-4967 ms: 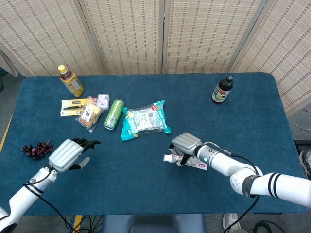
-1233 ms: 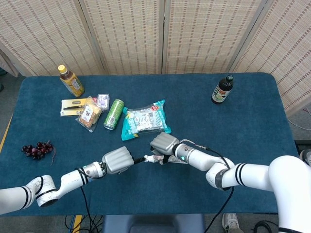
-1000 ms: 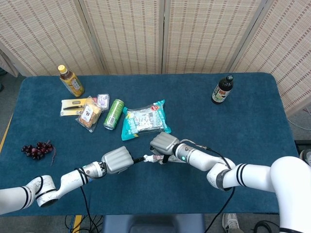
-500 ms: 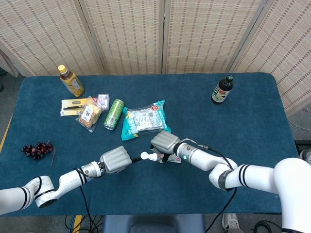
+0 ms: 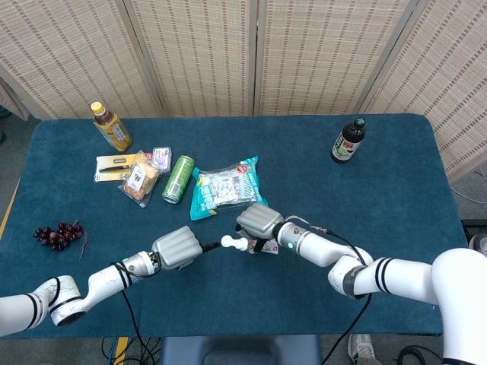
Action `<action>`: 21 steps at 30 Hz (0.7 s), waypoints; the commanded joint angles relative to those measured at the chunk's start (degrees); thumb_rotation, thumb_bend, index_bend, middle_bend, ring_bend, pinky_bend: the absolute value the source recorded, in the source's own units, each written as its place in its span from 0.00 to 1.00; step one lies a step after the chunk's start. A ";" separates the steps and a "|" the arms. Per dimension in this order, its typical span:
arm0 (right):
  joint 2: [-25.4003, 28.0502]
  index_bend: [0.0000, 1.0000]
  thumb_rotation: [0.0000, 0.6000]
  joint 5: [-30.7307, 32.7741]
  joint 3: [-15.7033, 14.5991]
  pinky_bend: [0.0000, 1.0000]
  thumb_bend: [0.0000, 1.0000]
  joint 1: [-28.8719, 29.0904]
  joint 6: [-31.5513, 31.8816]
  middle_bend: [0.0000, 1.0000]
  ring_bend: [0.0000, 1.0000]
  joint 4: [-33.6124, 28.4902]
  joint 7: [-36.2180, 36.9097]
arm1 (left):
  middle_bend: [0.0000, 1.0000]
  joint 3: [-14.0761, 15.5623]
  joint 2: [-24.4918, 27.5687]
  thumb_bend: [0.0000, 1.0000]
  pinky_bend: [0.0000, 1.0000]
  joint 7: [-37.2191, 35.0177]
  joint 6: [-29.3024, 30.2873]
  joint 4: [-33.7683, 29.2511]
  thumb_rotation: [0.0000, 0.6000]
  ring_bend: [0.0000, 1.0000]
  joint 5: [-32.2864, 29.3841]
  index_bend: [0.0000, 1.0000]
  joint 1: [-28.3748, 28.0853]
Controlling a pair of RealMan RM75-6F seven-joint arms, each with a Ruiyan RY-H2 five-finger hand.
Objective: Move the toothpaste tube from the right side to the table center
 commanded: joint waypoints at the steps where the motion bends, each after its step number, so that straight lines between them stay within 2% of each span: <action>1: 0.50 1.00 1.00 1.03 0.24 0.63 1.00 0.50 -1.55 0.94 0.79 -0.23 0.36 | 0.64 -0.33 1.19 0.39 0.69 0.80 -0.22 -0.62 1.00 0.63 -1.33 0.14 0.56; 5: 1.36 1.00 1.00 2.90 0.48 0.62 1.00 1.58 -4.43 0.90 0.77 -0.47 0.95 | 0.62 -0.68 2.52 0.39 0.69 1.57 0.00 -1.02 1.00 0.61 -3.00 0.14 1.49; 8: 2.00 0.99 1.00 4.31 0.60 0.58 0.98 2.31 -5.63 0.83 0.69 -0.46 0.90 | 0.60 -0.90 3.11 0.39 0.69 1.78 0.16 -1.17 1.00 0.59 -4.27 0.14 2.25; 10: 2.18 0.90 1.00 5.05 0.64 0.55 0.81 2.50 -5.40 0.73 0.61 -0.49 0.58 | 0.58 -0.96 3.24 0.39 0.69 2.03 0.31 -0.97 1.00 0.56 -4.76 0.14 2.69; 12: 2.22 0.72 1.00 5.76 0.62 0.51 0.48 2.47 -4.73 0.62 0.52 -0.49 0.20 | 0.55 -1.06 3.27 0.39 0.69 2.26 0.51 -0.80 1.00 0.54 -5.13 0.14 3.05; 14: 2.27 0.56 1.00 6.55 0.69 0.47 0.25 2.27 -3.66 0.50 0.43 -0.42 -0.18 | 0.53 -1.26 3.32 0.39 0.69 2.35 0.65 -0.78 1.00 0.52 -5.67 0.13 3.41; 17: 2.37 0.35 1.00 7.56 0.93 0.39 0.05 1.82 -1.96 0.34 0.32 -0.54 -0.59 | 0.51 -1.44 3.32 0.39 0.69 2.44 0.78 -0.67 1.00 0.50 -6.05 0.13 3.76; 21: 2.60 0.24 1.00 8.50 1.35 0.35 0.00 1.39 -0.44 0.28 0.25 -0.92 -0.92 | 0.51 -1.64 3.25 0.39 0.69 2.58 0.78 -0.65 1.00 0.49 -6.46 0.13 4.09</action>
